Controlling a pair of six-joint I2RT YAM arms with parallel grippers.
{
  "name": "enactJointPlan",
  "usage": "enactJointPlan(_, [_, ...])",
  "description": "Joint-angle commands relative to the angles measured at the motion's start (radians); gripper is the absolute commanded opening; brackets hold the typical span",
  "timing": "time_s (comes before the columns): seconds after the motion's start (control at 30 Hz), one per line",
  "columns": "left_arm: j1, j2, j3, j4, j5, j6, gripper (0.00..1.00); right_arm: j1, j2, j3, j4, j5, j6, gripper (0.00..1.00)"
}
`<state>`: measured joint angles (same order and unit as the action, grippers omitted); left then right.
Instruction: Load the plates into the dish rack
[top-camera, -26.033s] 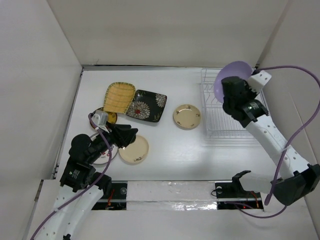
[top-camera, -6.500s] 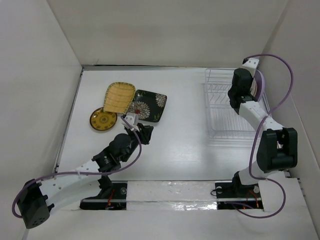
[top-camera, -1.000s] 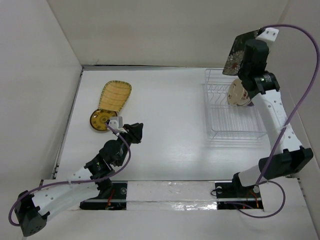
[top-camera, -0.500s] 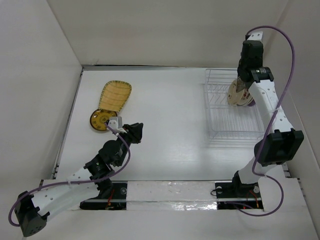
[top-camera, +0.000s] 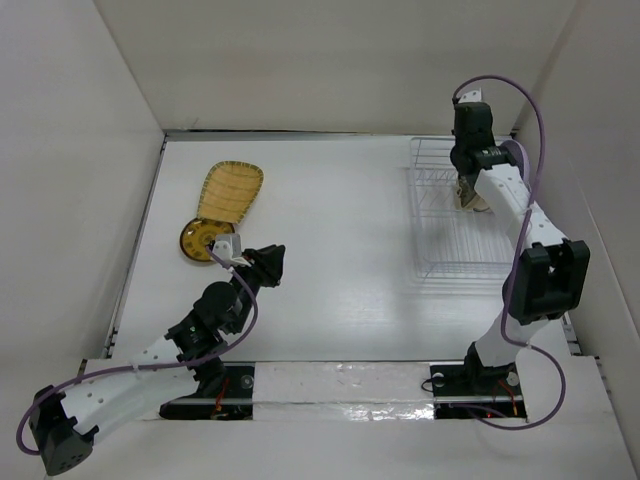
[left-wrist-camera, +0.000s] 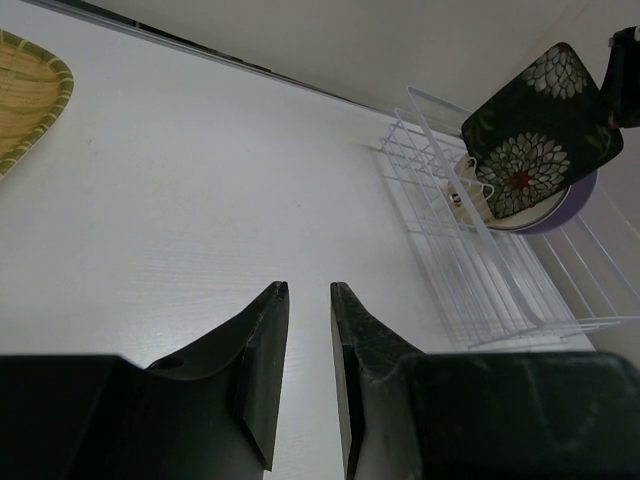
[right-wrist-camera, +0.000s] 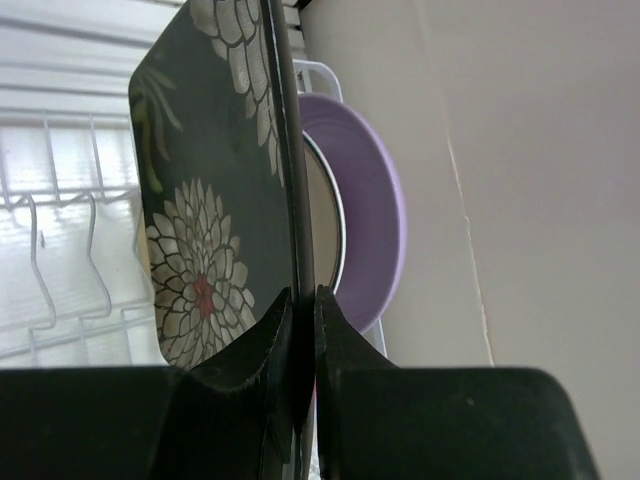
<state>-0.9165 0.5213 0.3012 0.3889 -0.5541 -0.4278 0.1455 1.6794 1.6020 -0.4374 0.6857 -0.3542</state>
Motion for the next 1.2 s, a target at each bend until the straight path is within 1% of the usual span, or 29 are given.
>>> enactJointPlan(0.0, [-0.004, -0.006, -0.008, 0.024, 0.0, 0.0, 0.21, 0.022, -0.027, 0.021, 0.198, 0.081, -0.052, 0.0])
enactJointPlan(0.27, [-0.004, 0.0, -0.01, 0.027, -0.001, 0.0, 0.21, 0.069, 0.011, 0.021, 0.201, 0.141, -0.068, 0.0])
enactJointPlan(0.5, [-0.004, 0.011, -0.007, 0.025, -0.003, 0.0, 0.22, 0.069, 0.077, 0.006, 0.146, 0.134, 0.058, 0.0])
enactJointPlan(0.73, [-0.004, 0.017, -0.007, 0.03, -0.004, 0.0, 0.24, 0.049, 0.068, -0.008, 0.137, 0.061, 0.19, 0.0])
enactJointPlan(0.77, [-0.004, 0.02, -0.007, 0.031, -0.004, 0.003, 0.24, 0.049, 0.066, -0.007, 0.137, 0.061, 0.201, 0.01])
enactJointPlan(0.8, [-0.004, 0.023, -0.007, 0.031, -0.004, 0.001, 0.25, 0.049, 0.063, -0.007, 0.135, 0.06, 0.224, 0.08])
enactJointPlan(0.83, [-0.004, 0.026, -0.005, 0.033, -0.004, 0.001, 0.25, 0.049, 0.059, 0.001, 0.126, 0.058, 0.236, 0.11])
enactJointPlan(0.87, [-0.004, 0.029, -0.007, 0.034, -0.006, 0.001, 0.26, 0.049, 0.054, 0.006, 0.12, 0.057, 0.251, 0.18])
enactJointPlan(0.9, [-0.004, 0.032, -0.007, 0.034, -0.009, 0.001, 0.27, 0.049, 0.048, 0.01, 0.114, 0.054, 0.282, 0.34])
enactJointPlan(0.97, [-0.004, 0.036, -0.007, 0.038, -0.01, 0.001, 0.27, 0.049, 0.014, 0.024, 0.097, 0.037, 0.311, 0.49])
enactJointPlan(1.0, [-0.004, 0.039, -0.008, 0.039, -0.01, 0.003, 0.28, 0.049, 0.0, 0.03, 0.092, 0.022, 0.34, 0.59])
enactJointPlan(1.07, [-0.004, 0.037, -0.011, 0.044, -0.01, 0.001, 0.28, 0.049, -0.053, 0.036, 0.082, -0.001, 0.371, 0.65])
enactJointPlan(1.17, [-0.004, 0.04, -0.016, 0.056, -0.01, 0.001, 0.29, 0.084, -0.115, 0.023, 0.094, -0.075, 0.454, 0.67])
